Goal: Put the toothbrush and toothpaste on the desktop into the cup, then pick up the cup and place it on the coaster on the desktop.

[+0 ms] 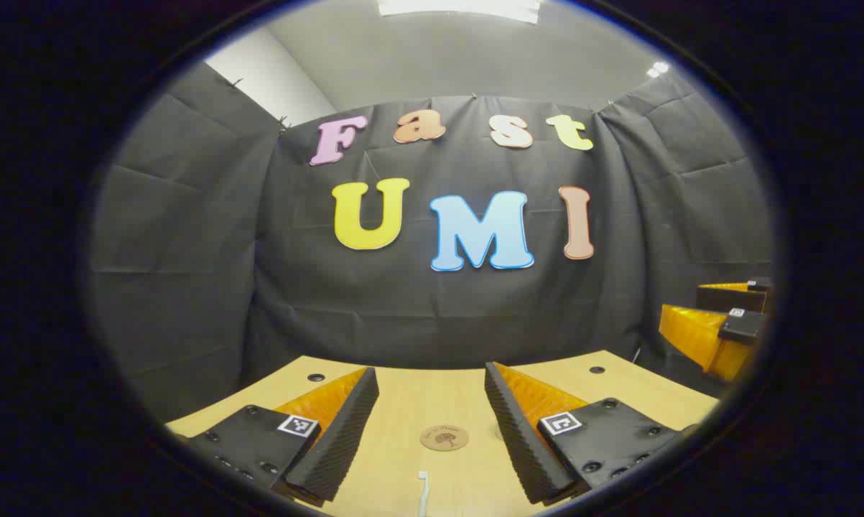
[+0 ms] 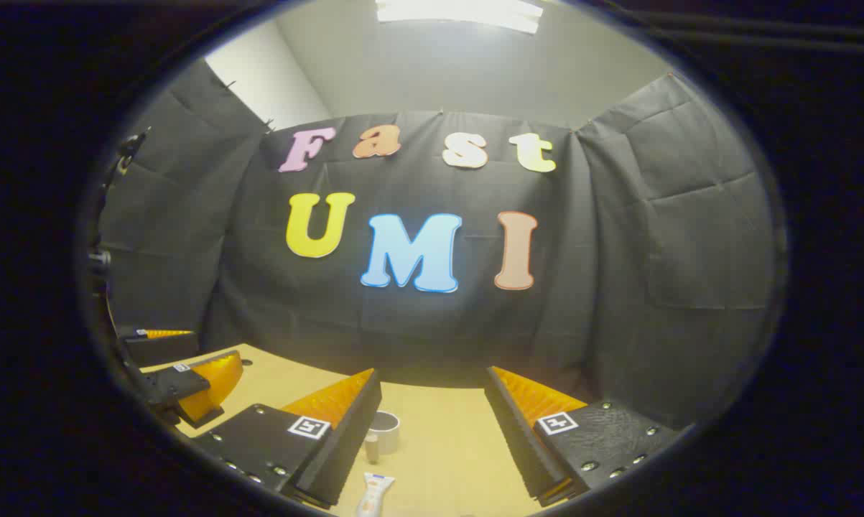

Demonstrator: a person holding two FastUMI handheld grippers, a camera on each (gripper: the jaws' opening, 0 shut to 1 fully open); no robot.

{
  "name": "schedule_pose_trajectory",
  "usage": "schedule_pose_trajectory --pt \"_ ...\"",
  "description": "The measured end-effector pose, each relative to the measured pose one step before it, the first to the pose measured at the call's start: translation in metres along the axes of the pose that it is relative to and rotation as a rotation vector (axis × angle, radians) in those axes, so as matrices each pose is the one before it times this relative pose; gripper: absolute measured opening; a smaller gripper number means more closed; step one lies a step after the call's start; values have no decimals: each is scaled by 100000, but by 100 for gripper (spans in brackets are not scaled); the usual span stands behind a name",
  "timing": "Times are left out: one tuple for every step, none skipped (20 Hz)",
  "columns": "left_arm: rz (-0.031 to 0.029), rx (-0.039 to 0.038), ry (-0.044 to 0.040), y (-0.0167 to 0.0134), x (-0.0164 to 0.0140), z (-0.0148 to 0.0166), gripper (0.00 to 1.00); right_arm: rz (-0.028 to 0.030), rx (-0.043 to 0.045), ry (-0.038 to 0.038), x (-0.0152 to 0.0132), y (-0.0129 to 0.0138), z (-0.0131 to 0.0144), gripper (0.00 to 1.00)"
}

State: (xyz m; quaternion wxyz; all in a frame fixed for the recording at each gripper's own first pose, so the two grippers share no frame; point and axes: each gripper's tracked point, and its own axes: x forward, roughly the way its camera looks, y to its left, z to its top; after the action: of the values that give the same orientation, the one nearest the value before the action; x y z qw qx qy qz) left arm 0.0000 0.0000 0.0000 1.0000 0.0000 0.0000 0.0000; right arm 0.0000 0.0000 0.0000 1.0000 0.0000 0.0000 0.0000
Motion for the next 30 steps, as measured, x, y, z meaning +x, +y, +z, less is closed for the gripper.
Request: schedule_pose_trajectory --pt "22 560 421 193 -119 -82 96 2172 27 154 159 544 199 89" --pt "-272 414 -647 60 -36 62 96 1558 596 128 72 285 33 89" --pt "-226 173 198 -27 127 69 96 765 623 988 79 202 -117 89" --pt "125 -58 915 13 -1 -217 94 448 357 798 -1 99 -159 89" --pt "-12 241 312 8 -150 -32 96 -230 -14 422 35 -33 10 89" --pt "288 742 -324 74 -50 164 96 -824 -195 485 -1 -146 34 89" --pt "369 908 141 194 57 -27 96 -382 -223 1206 49 -214 -207 89" --pt "-333 442 79 21 41 25 96 72 196 468 56 68 -123 89" --pt "-478 -155 59 -111 -5 -39 96 174 527 555 87 36 -118 89" --pt "-423 -97 660 -128 48 -140 94 367 439 538 31 1 -170 89" --pt "0 -83 667 -51 -89 -133 98 212 82 878 99 -52 -212 89" --pt "-280 52 502 -75 -6 -50 94 271 -306 767 134 -29 -273 89" --pt "-192 -75 529 -46 -6 -66 94 26 -505 782 126 -64 -223 89" --pt "-351 -363 784 -98 -16 -210 94 379 -374 750 116 19 -175 89" --pt "-1011 -859 1140 -302 -57 -195 94 492 -226 828 151 65 -87 89" --pt "-854 -738 1249 -310 -29 -279 96 484 -88 1002 114 77 -332 89" --pt "-703 -361 1739 -221 -68 -338 94 627 13 1681 212 59 -343 89" --pt "-486 44 2233 -152 -97 -412 96 778 107 2129 316 150 -608 89" --pt "-269 209 2322 18 -128 -417 96 795 381 2663 299 142 -603 89" --pt "-7 225 1809 88 -34 -374 96 1032 655 2906 285 234 -687 89" --pt "-138 373 1826 -71 -46 -300 96 1128 734 3016 401 183 -693 89" --pt "571 482 2073 173 -43 -426 96 1307 527 3276 320 408 -851 89" --pt "609 263 2424 221 -145 -489 96 949 308 3399 483 208 -859 89" --pt "-140 -406 2664 60 -300 -628 96 659 257 3454 464 137 -855 89" --pt "-28 -773 3104 -104 -390 -555 94 855 587 3326 593 231 -786 89" --pt "77 -804 3452 -45 -246 -577 94 693 824 3666 588 319 -950 89" --pt "346 -605 3130 -9 -282 -584 94 870 1008 3467 642 198 -769 89" --pt "-36 -401 3233 -31 -122 -619 99 1293 928 3471 582 402 -709 89" --pt "-314 -169 3511 -41 -258 -581 96 778 824 3794 612 253 -690 89" --pt "-20 -256 2870 20 -182 -507 96 -47 723 3968 674 99 -1008 89"
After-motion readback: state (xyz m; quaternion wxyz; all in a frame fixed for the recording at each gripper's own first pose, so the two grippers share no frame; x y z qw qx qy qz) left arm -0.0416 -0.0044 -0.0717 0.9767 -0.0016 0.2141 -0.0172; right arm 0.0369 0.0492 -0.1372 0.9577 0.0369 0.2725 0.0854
